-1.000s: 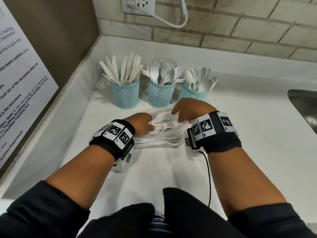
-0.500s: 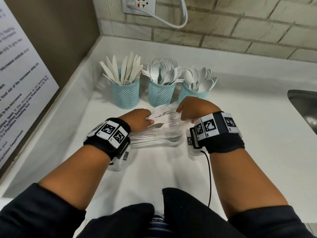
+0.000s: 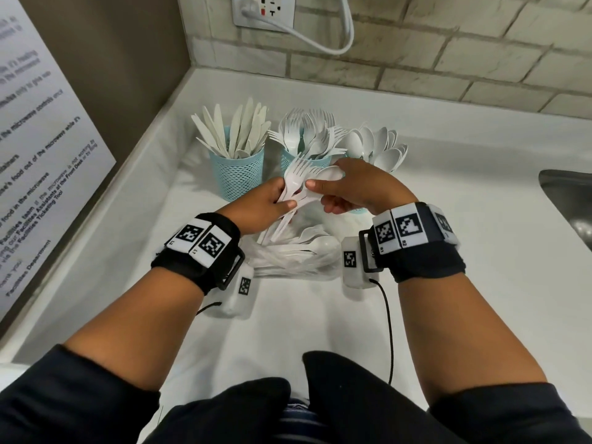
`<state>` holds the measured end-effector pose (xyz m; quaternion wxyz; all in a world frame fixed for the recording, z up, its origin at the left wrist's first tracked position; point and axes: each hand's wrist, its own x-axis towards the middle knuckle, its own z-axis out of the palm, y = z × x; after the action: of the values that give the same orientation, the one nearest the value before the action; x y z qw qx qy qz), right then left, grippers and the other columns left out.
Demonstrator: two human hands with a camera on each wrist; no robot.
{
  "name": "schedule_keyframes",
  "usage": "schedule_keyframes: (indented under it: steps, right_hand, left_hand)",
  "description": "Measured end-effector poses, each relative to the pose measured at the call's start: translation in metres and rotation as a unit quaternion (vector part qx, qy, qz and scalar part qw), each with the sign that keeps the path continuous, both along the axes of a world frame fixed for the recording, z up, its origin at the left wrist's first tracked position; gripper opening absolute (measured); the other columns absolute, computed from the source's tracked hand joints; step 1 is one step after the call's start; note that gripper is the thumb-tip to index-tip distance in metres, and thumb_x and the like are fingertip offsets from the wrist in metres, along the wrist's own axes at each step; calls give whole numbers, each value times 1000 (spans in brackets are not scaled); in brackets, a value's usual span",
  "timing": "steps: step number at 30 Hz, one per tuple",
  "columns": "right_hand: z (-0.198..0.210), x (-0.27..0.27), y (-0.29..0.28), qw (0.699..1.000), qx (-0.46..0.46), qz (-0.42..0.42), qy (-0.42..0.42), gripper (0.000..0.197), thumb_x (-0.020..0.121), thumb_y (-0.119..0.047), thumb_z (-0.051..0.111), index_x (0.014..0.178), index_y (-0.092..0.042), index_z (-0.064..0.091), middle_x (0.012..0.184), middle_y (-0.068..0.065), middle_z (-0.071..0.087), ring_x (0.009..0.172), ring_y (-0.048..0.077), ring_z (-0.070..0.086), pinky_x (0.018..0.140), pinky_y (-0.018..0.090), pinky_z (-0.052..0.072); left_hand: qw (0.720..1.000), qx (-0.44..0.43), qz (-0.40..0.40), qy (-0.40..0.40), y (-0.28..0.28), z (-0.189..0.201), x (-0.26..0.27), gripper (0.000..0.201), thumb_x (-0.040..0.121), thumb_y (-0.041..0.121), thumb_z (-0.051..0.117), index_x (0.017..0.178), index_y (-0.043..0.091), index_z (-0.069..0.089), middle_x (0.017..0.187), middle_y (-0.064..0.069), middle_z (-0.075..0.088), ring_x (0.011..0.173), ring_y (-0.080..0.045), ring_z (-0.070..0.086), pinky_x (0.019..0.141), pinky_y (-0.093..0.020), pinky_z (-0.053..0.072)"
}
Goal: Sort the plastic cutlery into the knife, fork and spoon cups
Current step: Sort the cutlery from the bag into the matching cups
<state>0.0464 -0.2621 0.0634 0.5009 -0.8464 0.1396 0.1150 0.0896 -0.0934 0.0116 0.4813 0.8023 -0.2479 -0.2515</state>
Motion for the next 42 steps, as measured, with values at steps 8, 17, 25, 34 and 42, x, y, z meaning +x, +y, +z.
schedule_keyframes:
  steps: [8,17,25,34,42]
  right_hand:
    - [-5,4,-2,992,98,-51,-59,34,80,-8,71,108,-10,52,81,6,63,48,8,59,53,17,55]
    - [-10,6,-6,990,93,-75,-80,40,78,-10,73,110,-12,49,88,5,62,72,14,60,67,26,51]
    - [-11,7,-7,983,99,-111,-110,30,81,-13,71,104,-8,52,67,4,60,39,2,53,43,14,43]
    - [-16,10,-7,982,105,-112,-108,11,89,-18,62,85,-9,57,69,4,59,38,3,51,41,15,42]
    - [-8,25,-16,952,-69,-190,-231,33,90,-23,57,58,-19,48,64,6,58,67,28,61,69,39,50]
  left_hand:
    - [993,-89,34,68,-2,0,-4,21,96,9,47,115,7,55,88,4,59,76,-6,57,81,-27,52]
    - [970,-166,37,175,4,3,-7,15,97,15,45,101,18,59,88,5,70,74,-9,71,55,-19,51]
    - [970,-172,51,162,4,0,-9,16,97,14,46,97,21,60,80,7,73,66,-5,67,65,-25,46]
    - [973,-173,64,142,2,-2,-11,14,96,14,48,99,21,59,75,9,72,56,-2,58,54,-17,44]
    - [968,-186,73,153,4,-3,-9,11,94,11,52,96,17,61,71,7,70,51,-3,51,52,-17,43]
